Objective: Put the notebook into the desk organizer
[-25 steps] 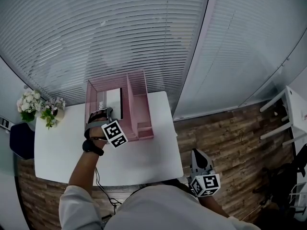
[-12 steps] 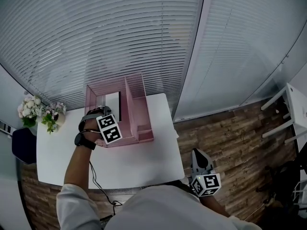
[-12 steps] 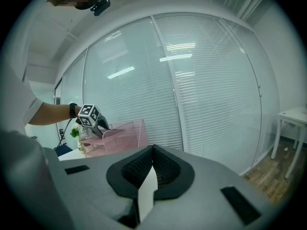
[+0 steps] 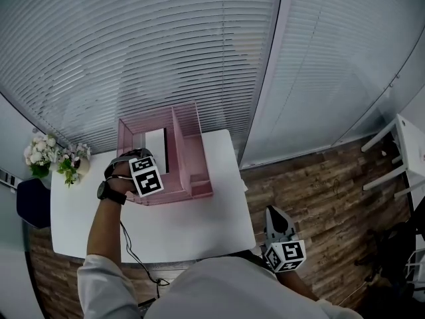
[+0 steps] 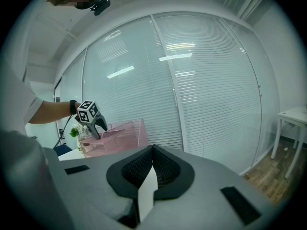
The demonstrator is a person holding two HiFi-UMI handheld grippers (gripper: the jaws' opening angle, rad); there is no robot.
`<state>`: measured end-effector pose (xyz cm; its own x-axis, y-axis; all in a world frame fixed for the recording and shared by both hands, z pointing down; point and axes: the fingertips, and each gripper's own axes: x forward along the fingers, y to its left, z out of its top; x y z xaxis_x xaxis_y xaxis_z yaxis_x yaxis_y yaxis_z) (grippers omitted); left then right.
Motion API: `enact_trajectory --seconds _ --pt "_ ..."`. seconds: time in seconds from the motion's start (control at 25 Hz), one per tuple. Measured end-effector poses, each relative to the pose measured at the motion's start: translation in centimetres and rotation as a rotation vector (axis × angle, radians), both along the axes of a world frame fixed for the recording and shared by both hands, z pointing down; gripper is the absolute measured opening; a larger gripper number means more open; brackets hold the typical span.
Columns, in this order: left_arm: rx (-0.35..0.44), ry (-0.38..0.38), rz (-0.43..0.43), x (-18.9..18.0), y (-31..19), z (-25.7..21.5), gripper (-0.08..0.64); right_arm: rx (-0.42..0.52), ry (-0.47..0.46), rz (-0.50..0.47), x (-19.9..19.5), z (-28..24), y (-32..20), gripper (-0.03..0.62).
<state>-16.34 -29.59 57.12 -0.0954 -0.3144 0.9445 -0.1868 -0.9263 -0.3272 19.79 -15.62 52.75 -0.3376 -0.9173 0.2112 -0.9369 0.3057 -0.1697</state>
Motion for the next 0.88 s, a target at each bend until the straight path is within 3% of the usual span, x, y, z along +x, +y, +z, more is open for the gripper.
enact_trajectory --seconds 0.28,0.4,0.56,0.88 --pt "-0.011 0.015 -0.003 0.1 1.0 -0.3 0.308 0.0 -0.001 -0.014 -0.5 -0.2 -0.4 0.012" --pt "0.021 0.062 -0.018 0.5 1.7 -0.7 0.308 0.005 -0.003 -0.031 -1.0 -0.4 -0.6 0.012" --pt "0.119 0.172 -0.061 0.8 2.4 -2.3 0.298 0.017 -0.003 -0.063 -2.2 -1.1 -0.9 0.012" --pt "0.373 0.476 -0.188 1.5 5.2 -6.7 0.194 0.065 -0.006 -0.138 -4.9 -3.3 -1.5 0.012"
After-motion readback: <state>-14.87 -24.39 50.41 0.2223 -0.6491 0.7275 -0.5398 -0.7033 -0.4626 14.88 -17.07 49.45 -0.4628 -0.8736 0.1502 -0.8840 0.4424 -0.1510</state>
